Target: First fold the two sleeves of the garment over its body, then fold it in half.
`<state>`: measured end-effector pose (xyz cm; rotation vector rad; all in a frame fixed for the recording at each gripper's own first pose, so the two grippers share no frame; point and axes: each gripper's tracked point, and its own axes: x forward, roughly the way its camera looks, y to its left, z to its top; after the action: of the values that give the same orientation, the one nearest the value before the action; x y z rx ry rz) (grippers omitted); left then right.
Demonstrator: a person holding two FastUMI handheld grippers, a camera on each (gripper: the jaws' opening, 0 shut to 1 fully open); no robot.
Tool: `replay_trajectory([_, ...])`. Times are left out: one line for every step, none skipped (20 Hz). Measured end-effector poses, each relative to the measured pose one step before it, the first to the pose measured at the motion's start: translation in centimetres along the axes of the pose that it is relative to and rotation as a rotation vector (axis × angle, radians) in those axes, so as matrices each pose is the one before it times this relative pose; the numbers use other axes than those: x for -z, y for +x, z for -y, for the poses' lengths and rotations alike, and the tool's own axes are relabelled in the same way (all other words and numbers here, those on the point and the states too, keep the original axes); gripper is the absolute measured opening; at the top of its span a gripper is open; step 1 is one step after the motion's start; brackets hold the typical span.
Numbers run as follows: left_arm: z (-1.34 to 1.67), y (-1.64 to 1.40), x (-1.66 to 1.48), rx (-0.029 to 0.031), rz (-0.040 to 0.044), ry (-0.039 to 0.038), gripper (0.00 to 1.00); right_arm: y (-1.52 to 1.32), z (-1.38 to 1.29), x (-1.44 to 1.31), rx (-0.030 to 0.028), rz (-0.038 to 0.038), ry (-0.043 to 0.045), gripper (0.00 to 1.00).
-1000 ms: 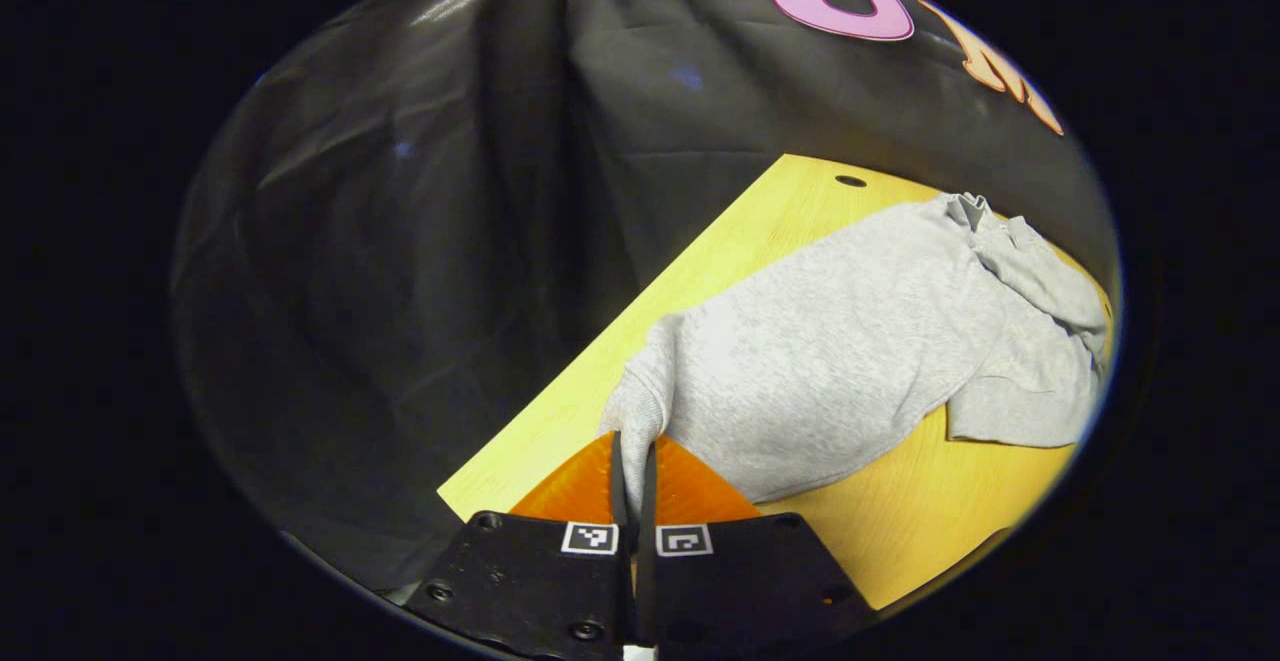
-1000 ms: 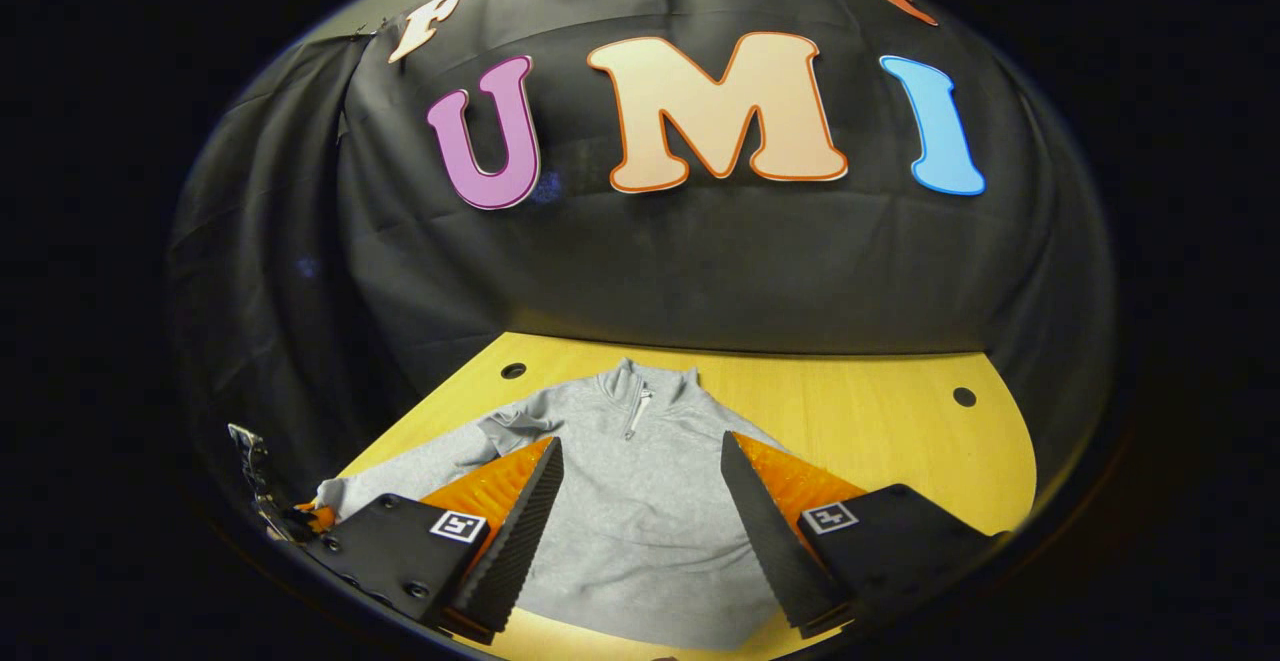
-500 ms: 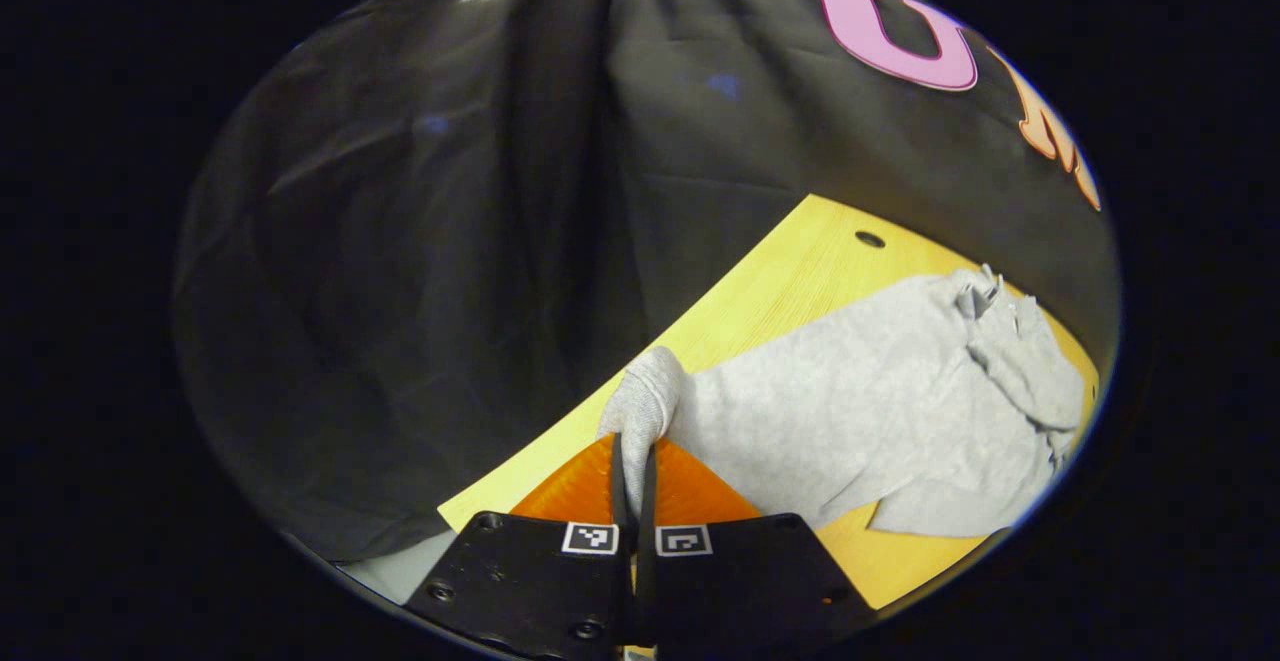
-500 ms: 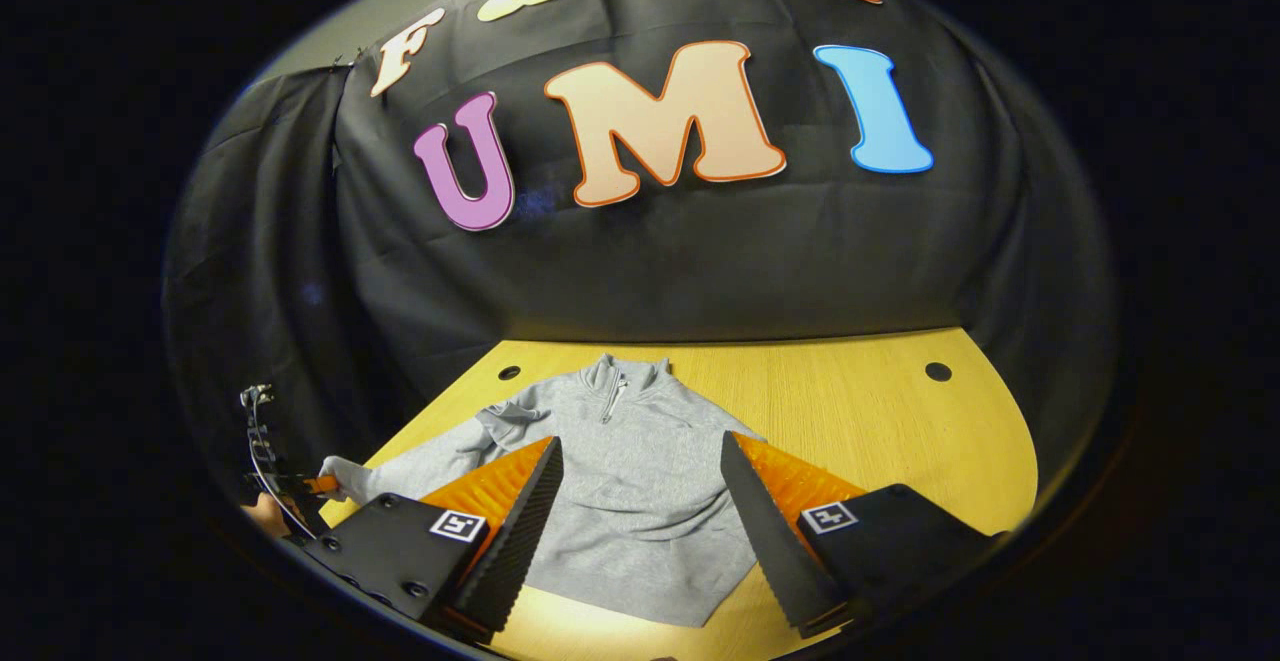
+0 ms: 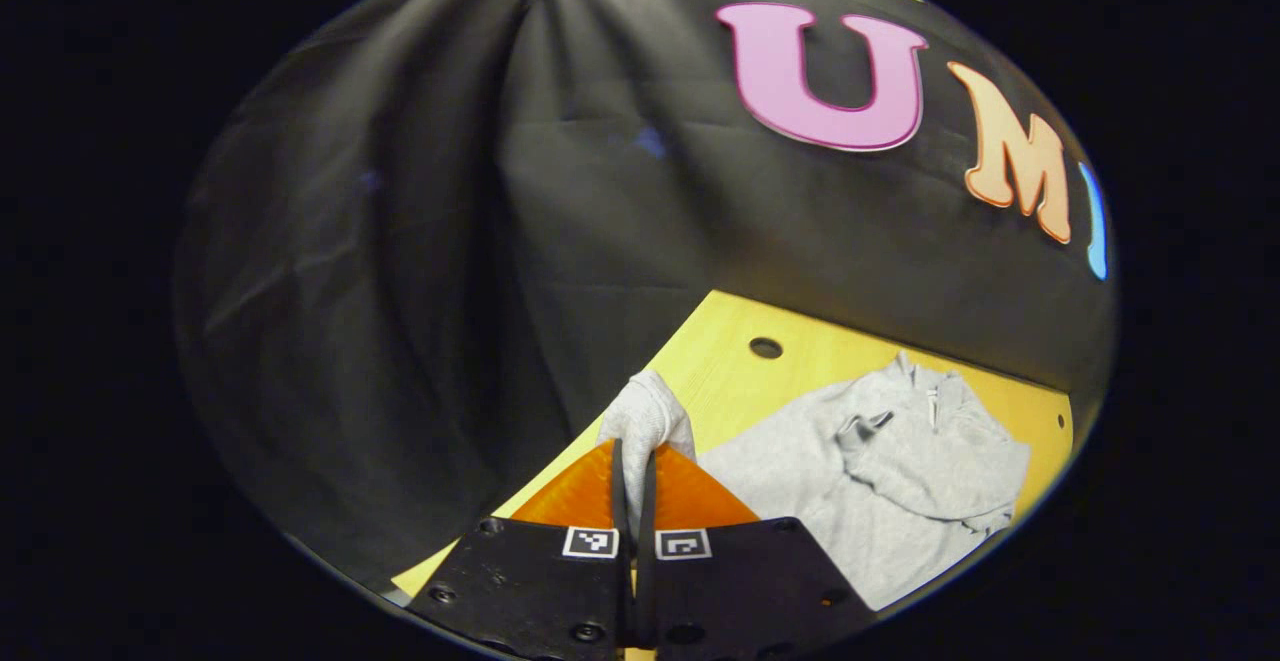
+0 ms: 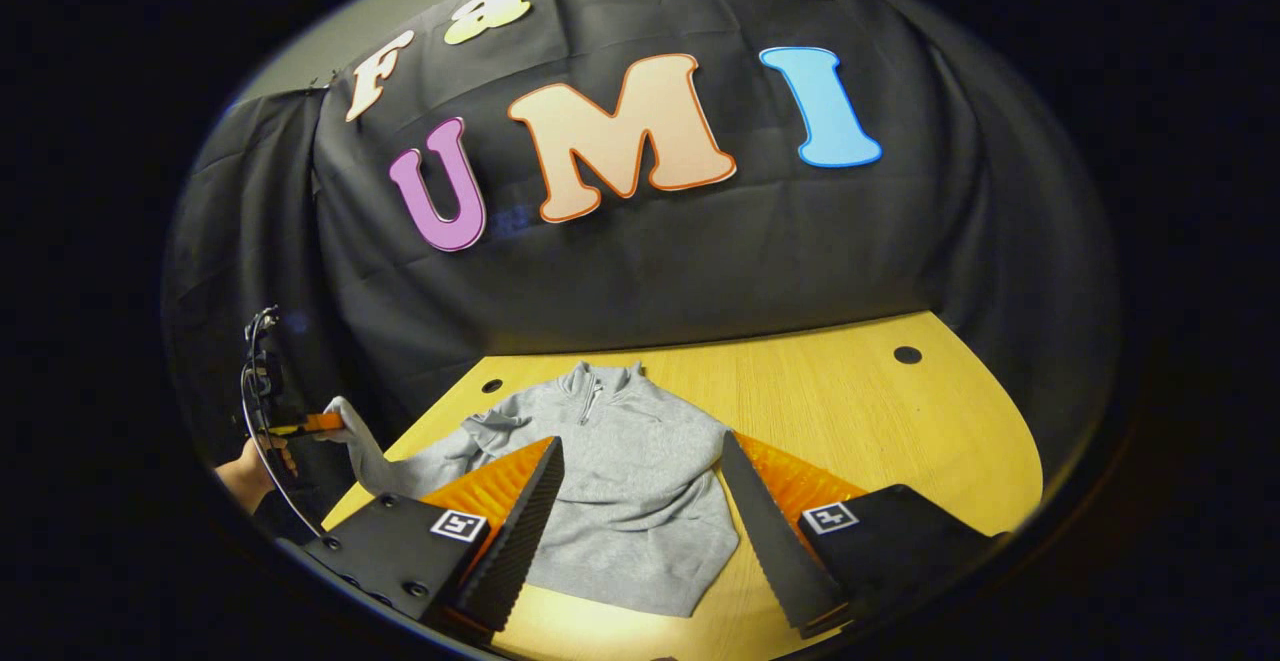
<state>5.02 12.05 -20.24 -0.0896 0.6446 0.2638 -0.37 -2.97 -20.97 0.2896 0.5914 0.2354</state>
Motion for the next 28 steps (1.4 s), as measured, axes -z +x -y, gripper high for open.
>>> replay_trajectory([1.447, 0.494, -0.943, 0.02917, 0.01240, 0.03712, 0.00, 0.035, 0.338, -0.061, 0.01520, 0.00551, 0.00385, 0.98])
replay_trajectory([1.281, 0.648, -0.868, 0.02222, 0.01327, 0.03938, 0.00, -0.257, 0.245, -0.008, 0.01143, 0.00035, 0.00706, 0.99])
replay_trajectory([1.441, 0.596, -0.396, 0.02265, 0.00817, 0.04042, 0.00, -0.337, 0.167, -0.024, 0.00906, 0.00244, 0.00721, 0.98])
replay_trajectory([1.516, 0.398, -0.414, 0.02645, 0.00573, 0.03160, 0.00, -0.299, 0.357, -0.155, 0.01186, 0.00680, 0.00178, 0.96])
replay_trajectory([1.893, 0.408, 0.049, 0.02969, -0.00158, 0.02148, 0.00, -0.162, 0.560, -0.072, 0.01342, 0.00383, -0.00254, 0.95])
replay_trajectory([1.728, 0.543, -0.207, 0.02931, -0.00301, 0.01153, 0.00, -0.307, 0.405, 0.043, 0.01087, -0.00052, -0.00122, 0.95])
replay_trajectory([1.607, 0.433, -0.178, 0.02675, -0.00448, 0.00619, 0.00, -0.281, 0.244, 0.184, 0.00726, -0.00092, 0.00121, 0.95])
replay_trajectory([1.667, 0.464, -0.207, 0.02752, -0.01130, -0.00329, 0.00, -0.166, 0.384, 0.256, 0.00587, -0.00308, 0.00100, 0.98])
replay_trajectory([1.592, 0.259, -0.422, 0.02747, -0.00328, -0.01357, 0.00, -0.203, 0.446, 0.329, 0.00461, -0.00628, 0.00091, 0.95])
replay_trajectory([1.755, 0.266, -0.464, 0.02619, -0.00061, -0.01316, 0.00, -0.227, 0.419, 0.498, 0.00513, -0.01017, 0.00136, 0.95])
replay_trajectory([1.899, 0.320, -0.500, 0.02590, 0.00711, -0.00325, 0.01, -0.354, 0.349, 0.495, 0.00333, -0.00860, 0.00145, 0.95])
replay_trajectory([1.646, 0.310, -0.514, 0.02192, 0.00442, 0.00920, 0.00, -0.434, 0.407, 0.335, 0.00448, -0.00470, 0.00033, 0.98])
replay_trajectory([1.600, 0.295, -0.454, 0.02424, 0.00817, 0.01324, 0.00, -0.513, 0.634, 0.304, 0.00700, -0.00061, -0.00211, 0.99])
replay_trajectory([1.798, 0.197, -0.653, 0.02590, 0.00882, 0.01199, 0.00, -0.543, 0.646, 0.209, 0.01218, 0.00144, -0.00353, 0.95])
replay_trajectory([1.828, 0.276, -0.724, 0.02450, 0.00884, 0.01489, 0.00, -0.552, 0.652, 0.160, 0.00935, 0.00238, -0.00129, 0.95])
replay_trajectory([1.690, 0.308, -0.650, 0.02148, 0.00733, 0.01418, 0.02, -0.518, 0.687, 0.076, 0.01098, 0.00150, 0.00308, 0.98])
replay_trajectory([1.731, 0.227, -0.519, 0.02311, 0.00899, 0.01026, 0.00, -0.558, 0.677, 0.129, 0.01137, 0.00182, 0.00673, 0.95])
replay_trajectory([1.626, 0.215, -0.577, 0.02590, 0.00698, 0.00801, 0.00, -0.484, 0.729, -0.091, 0.01195, 0.00447, 0.01070, 0.95])
replay_trajectory([1.763, 0.245, -0.336, 0.02481, 0.00491, 0.00893, 0.00, -0.374, 0.614, -0.051, 0.01047, 0.00498, 0.01133, 0.98])
replay_trajectory([1.737, 0.444, -0.281, 0.02244, 0.00091, 0.01156, 0.00, -0.186, 0.732, -0.109, 0.01207, 0.00498, 0.00948, 0.95])
replay_trajectory([1.775, 0.472, -0.161, 0.02429, -0.00116, 0.00933, 0.00, -0.679, 0.845, 0.127, 0.01175, 0.00304, 0.00631, 0.95])
replay_trajectory([1.527, 0.442, -0.106, 0.02253, -0.00258, 0.00669, 0.00, -0.401, 0.607, 0.050, 0.01134, 0.00222, 0.00297, 0.95])
replay_trajectory([1.645, 0.500, 0.076, 0.02492, -0.00615, 0.00578, 0.00, -0.490, 0.624, 0.124, 0.01007, -0.00083, 0.00178, 0.95])
replay_trajectory([1.462, 0.435, 0.205, 0.01962, -0.01138, 0.00411, 0.00, -0.020, 0.180, 0.164, 0.00827, -0.00299, 0.00211, 0.95])
replay_trajectory([1.180, 0.571, 0.560, 0.01583, -0.01446, 0.00336, 0.00, -0.246, 0.259, 0.151, 0.00649, -0.00296, 0.00230, 0.95])
replay_trajectory([1.022, 0.534, 0.373, 0.01353, -0.01625, 0.00195, 0.00, -0.103, 0.543, 0.267, 0.00528, -0.00298, 0.00220, 0.95])
replay_trajectory([0.992, 0.504, 0.609, 0.01244, -0.01668, 0.00125, 0.00, -0.151, 0.373, 0.232, 0.00325, -0.00144, 0.00256, 0.98])
replay_trajectory([0.876, 0.569, 0.556, 0.01009, -0.01678, 0.00080, 0.02, -0.100, -0.086, 0.134, 0.00277, -0.00177, 0.00220, 0.98])
